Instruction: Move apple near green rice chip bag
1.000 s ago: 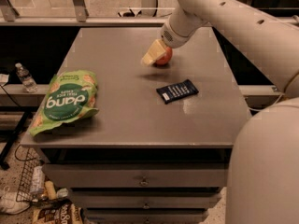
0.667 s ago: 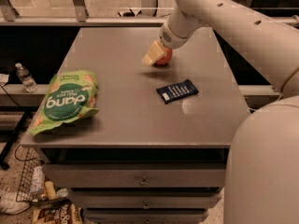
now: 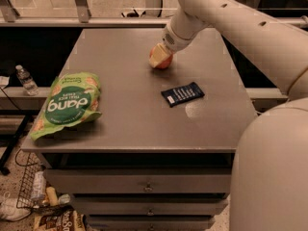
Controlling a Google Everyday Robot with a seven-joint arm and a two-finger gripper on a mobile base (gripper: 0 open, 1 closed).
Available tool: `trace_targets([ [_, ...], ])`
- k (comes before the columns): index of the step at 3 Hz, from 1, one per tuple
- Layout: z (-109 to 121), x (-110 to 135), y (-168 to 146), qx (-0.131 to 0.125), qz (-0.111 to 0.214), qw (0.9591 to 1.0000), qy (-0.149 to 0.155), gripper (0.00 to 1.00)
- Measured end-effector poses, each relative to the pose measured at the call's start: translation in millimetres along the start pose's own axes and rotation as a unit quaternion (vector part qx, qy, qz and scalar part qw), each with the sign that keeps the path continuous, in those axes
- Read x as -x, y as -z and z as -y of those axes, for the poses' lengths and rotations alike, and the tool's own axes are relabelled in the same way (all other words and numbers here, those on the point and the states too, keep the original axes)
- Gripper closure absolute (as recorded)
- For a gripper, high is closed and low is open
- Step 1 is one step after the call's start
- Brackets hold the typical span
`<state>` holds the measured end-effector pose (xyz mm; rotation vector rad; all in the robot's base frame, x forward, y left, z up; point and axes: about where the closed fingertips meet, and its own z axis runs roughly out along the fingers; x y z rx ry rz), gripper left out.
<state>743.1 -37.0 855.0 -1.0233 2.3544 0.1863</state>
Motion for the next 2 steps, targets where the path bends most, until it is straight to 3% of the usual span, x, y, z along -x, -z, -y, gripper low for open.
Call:
trace_targets([
  [1, 3.7, -0.3, 23.3, -0.006, 0.026, 0.9996, 0.005, 0.87],
  [2, 11.2, -6.9, 71.3, -0.017, 0.077, 0.9967, 0.023, 1.0],
])
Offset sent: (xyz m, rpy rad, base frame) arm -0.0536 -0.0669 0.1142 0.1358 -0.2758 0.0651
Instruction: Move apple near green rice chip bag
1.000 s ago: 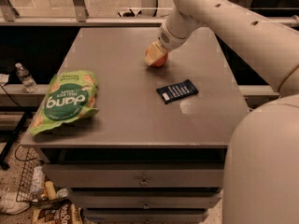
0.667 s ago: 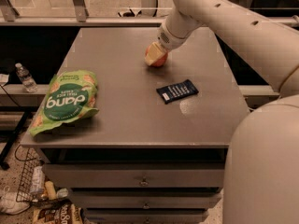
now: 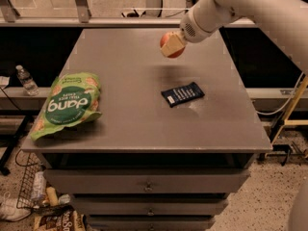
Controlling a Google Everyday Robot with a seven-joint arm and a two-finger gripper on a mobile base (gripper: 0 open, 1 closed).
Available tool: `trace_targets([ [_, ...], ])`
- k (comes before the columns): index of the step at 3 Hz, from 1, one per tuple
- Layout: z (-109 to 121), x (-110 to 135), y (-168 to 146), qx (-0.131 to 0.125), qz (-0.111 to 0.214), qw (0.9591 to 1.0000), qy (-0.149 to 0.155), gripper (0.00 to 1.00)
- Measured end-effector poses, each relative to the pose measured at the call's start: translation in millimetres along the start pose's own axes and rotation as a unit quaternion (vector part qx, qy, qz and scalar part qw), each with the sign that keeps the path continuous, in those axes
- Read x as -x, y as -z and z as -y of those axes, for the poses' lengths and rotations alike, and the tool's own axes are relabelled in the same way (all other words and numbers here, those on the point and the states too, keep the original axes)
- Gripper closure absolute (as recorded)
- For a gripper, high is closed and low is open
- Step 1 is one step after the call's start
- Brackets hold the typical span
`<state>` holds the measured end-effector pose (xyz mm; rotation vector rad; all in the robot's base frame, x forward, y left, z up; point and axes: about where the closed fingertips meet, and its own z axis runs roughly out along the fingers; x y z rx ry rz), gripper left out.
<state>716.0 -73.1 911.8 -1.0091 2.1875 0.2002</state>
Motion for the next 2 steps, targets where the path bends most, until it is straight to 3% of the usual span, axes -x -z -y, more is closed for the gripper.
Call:
trace_targets([
  [2, -7.8, 0.5, -4.2, 0.014, 0.006, 0.9998, 0.013, 1.0],
])
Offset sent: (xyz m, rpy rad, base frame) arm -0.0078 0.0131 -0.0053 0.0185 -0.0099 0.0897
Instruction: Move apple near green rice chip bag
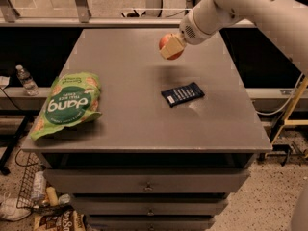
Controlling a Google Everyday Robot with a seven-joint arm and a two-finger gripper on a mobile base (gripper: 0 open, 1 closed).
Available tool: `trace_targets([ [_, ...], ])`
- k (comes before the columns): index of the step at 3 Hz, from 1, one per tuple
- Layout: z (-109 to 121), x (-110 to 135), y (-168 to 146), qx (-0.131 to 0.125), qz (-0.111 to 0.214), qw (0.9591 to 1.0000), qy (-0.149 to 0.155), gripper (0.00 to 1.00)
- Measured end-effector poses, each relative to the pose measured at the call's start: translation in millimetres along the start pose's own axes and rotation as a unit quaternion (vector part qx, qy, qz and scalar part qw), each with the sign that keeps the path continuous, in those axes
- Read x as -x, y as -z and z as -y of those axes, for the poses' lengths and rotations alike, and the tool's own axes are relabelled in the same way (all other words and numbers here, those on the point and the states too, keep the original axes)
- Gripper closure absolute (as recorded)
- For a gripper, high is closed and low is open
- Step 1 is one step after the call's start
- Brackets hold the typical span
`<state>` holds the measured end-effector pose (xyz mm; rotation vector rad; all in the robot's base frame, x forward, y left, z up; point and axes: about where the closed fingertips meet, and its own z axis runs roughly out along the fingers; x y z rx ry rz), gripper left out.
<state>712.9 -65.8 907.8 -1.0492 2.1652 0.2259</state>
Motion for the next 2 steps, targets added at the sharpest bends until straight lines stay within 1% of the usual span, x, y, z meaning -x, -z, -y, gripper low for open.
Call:
trace_targets([
  [1, -19.3, 3.3, -1.6, 0.026, 0.019, 0.9988, 0.036, 1.0],
  [2, -84.8, 10.2, -6.8, 0.111, 0.051, 0.9837, 0.132, 1.0],
])
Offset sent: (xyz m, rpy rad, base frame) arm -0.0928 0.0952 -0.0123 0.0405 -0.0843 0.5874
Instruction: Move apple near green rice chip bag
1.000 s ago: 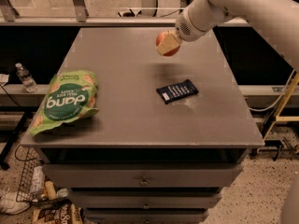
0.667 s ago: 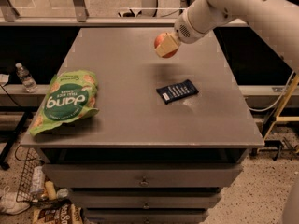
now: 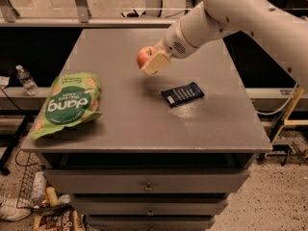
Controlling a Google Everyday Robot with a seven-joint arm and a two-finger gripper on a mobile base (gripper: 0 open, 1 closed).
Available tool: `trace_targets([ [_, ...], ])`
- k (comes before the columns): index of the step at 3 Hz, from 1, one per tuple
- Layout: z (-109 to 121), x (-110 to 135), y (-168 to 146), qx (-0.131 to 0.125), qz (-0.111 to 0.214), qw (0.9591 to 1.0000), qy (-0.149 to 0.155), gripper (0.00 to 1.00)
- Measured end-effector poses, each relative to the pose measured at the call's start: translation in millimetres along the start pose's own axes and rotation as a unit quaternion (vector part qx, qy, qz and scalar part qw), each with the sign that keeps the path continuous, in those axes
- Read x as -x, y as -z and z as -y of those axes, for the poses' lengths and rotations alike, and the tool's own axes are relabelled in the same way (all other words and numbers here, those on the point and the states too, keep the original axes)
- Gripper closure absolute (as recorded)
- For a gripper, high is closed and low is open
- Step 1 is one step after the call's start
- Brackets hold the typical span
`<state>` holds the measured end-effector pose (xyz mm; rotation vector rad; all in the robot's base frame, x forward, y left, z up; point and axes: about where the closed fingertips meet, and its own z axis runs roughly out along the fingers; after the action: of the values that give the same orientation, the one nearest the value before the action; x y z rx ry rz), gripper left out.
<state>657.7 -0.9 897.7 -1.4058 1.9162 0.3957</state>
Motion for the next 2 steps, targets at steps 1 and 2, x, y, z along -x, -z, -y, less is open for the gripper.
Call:
trace_targets([
  [1, -39.5, 7.7, -17.5, 0.057, -0.004, 0.9963, 0.064, 1.0],
  [2, -66.9, 8.1, -38.0, 0.086, -0.038, 0.9897, 0.108, 1.0],
])
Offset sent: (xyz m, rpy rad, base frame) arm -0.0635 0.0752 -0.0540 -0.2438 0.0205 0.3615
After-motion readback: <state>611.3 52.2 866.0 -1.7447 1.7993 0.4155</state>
